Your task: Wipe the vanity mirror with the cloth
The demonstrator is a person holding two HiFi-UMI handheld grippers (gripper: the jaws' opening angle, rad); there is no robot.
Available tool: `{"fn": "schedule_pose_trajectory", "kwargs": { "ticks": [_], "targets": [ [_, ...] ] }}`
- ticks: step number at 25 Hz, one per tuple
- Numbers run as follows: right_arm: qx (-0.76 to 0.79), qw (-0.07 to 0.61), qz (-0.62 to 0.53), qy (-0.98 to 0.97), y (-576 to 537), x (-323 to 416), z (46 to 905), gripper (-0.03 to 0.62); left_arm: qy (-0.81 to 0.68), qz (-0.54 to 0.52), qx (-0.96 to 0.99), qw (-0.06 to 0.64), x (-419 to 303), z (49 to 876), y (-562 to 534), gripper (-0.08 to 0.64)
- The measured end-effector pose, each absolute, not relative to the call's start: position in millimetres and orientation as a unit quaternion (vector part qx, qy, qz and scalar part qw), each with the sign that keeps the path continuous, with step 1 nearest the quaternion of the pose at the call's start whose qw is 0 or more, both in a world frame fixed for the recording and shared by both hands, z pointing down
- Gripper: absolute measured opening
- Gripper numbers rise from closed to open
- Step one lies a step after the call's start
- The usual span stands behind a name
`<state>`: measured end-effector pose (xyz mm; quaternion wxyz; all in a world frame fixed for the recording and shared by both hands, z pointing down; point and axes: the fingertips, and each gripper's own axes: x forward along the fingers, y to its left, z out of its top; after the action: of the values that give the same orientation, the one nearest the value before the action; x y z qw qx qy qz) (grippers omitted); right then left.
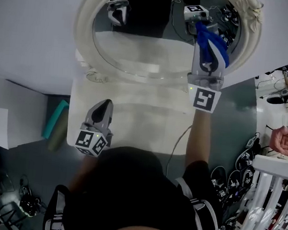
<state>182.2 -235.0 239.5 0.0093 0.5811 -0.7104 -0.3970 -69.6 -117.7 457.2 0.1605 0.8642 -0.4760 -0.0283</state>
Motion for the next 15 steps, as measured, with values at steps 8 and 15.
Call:
{"fn": "schedule_pose_trajectory", "kwargs": {
  "ticks": [8,15],
  "targets": [
    [0.534,0.156,-0.324,-0.765,-241,184,419,0.058,-0.473,-0.012,0.865,0.166,-64,466,-115,0.011],
    [0.497,0.183,-0.245,-0.812,-242,171,525,0.058,-0.471,-0.001,0.866,0.170,-58,471,-110,0.011]
  ]
}}
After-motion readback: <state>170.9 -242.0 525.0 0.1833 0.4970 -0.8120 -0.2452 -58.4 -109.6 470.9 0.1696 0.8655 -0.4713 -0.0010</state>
